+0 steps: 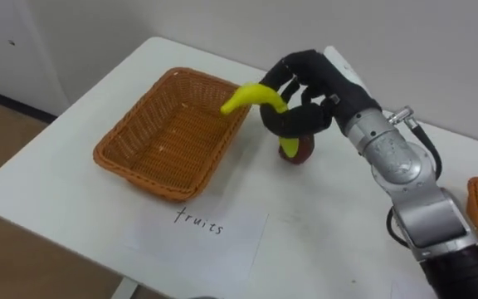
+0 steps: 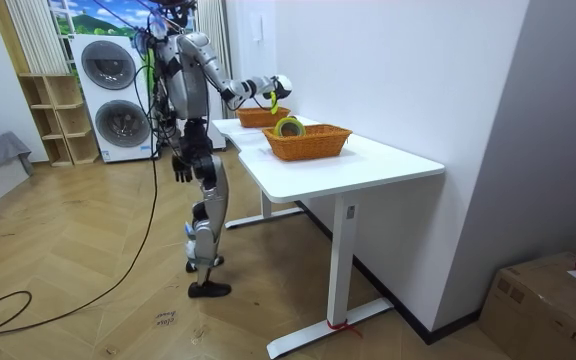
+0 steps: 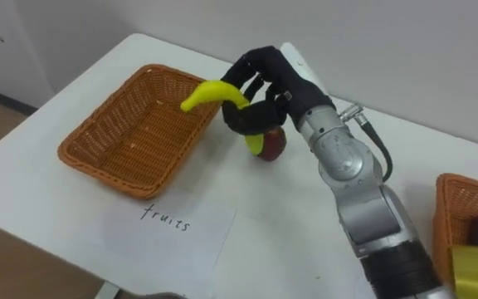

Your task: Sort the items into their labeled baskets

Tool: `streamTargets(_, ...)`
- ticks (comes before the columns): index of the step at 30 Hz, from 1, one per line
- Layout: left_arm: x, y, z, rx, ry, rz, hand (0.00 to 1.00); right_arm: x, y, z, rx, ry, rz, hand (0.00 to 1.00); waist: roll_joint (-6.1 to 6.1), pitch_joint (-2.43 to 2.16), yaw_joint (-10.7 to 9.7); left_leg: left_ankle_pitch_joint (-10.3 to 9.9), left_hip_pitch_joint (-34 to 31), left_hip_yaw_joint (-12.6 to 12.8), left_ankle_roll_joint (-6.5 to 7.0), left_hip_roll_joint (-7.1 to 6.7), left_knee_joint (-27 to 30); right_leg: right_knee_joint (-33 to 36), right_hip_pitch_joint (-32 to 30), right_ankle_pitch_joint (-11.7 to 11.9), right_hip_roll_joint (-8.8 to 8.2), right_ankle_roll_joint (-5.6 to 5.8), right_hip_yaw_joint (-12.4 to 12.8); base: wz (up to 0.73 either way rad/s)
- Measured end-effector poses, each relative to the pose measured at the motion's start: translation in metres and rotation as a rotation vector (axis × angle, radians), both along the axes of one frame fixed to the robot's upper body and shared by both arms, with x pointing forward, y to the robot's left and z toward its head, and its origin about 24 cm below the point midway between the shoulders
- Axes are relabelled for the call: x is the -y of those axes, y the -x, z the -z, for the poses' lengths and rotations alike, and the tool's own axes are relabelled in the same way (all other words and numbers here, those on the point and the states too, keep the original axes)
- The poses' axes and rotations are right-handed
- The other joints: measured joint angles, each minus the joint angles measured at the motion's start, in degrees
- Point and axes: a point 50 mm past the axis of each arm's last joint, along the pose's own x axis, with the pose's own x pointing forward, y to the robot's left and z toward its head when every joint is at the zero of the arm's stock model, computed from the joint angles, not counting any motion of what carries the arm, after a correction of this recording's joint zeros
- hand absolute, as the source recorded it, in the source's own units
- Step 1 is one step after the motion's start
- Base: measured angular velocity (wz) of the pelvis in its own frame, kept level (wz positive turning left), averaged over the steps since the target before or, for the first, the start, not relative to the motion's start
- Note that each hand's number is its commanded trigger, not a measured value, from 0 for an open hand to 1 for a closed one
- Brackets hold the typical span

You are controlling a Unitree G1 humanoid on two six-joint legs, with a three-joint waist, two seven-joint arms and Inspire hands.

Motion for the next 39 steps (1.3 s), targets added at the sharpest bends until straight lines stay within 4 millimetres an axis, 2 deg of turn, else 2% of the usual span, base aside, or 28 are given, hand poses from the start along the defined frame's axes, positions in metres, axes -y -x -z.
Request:
streamTargets(8,0.000,-0.004,-0.001,0.016,0.000,0.010,0.00,-0.012,0.000,-0.001,-0.008,-0.096,-0.026,1.00,-0.35,-0.16,1.50,0.15,-0.53,-0.79,0.15,-0.24,0.34,0.00,-0.23,-0.07,-0.69,0.12,-1.26,0.05)
streamTargets(14,0.000,-0.005,-0.001,0.023,0.002,0.014,0.00,-0.016,-0.005,-0.007,0.014,-0.119,-0.019,1.00,-0.79,0.33,2.05,0.17,-0.60,-1.55,0.19,-0.37,0.33,-0.02,0.07,-0.17,-0.72,0.28,-1.61,0.07)
streamTargets(21,0.004,-0.005,0.000,0.023,0.010,0.019,0.00,-0.025,-0.004,-0.006,0.026,-0.126,-0.018,1.00,-1.52,0.12,2.68,0.26,-1.45,-3.37,0.35,-1.09,0.53,-0.02,0.05,-0.25,-0.75,0.42,-3.03,0.13)
streamTargets(25,0.004,-0.003,0.000,0.017,0.010,0.017,0.00,-0.027,-0.004,-0.006,0.029,-0.137,-0.015,1.00,-1.90,0.23,2.87,0.29,-1.51,-4.22,0.39,-1.27,0.82,0.00,0.30,-0.25,-0.77,0.43,-3.10,0.12)
streamTargets(28,0.004,-0.001,0.000,0.012,0.011,0.016,0.00,-0.032,-0.003,-0.006,0.025,-0.161,-0.021,1.00,-1.86,0.27,3.27,0.29,-1.50,-4.50,0.39,-1.27,0.83,-0.01,0.35,-0.27,-0.78,0.45,-3.38,0.05)
streamTargets(31,0.004,0.001,0.000,0.011,0.011,0.015,0.00,-0.041,0.000,-0.003,0.019,-0.168,-0.039,1.00,-1.67,0.40,3.29,0.29,-1.54,-4.72,0.39,-1.27,0.83,-0.03,0.45,-0.30,-0.83,0.49,-4.80,0.03)
streamTargets(39,0.003,-0.005,-0.002,0.033,0.005,0.022,0.00,-0.043,0.000,-0.003,0.023,-0.182,-0.035,1.00,-1.62,0.43,4.44,0.29,-1.83,-5.19,0.39,-1.30,0.76,-0.04,0.39,-0.32,-0.89,0.53,-6.06,0.02)
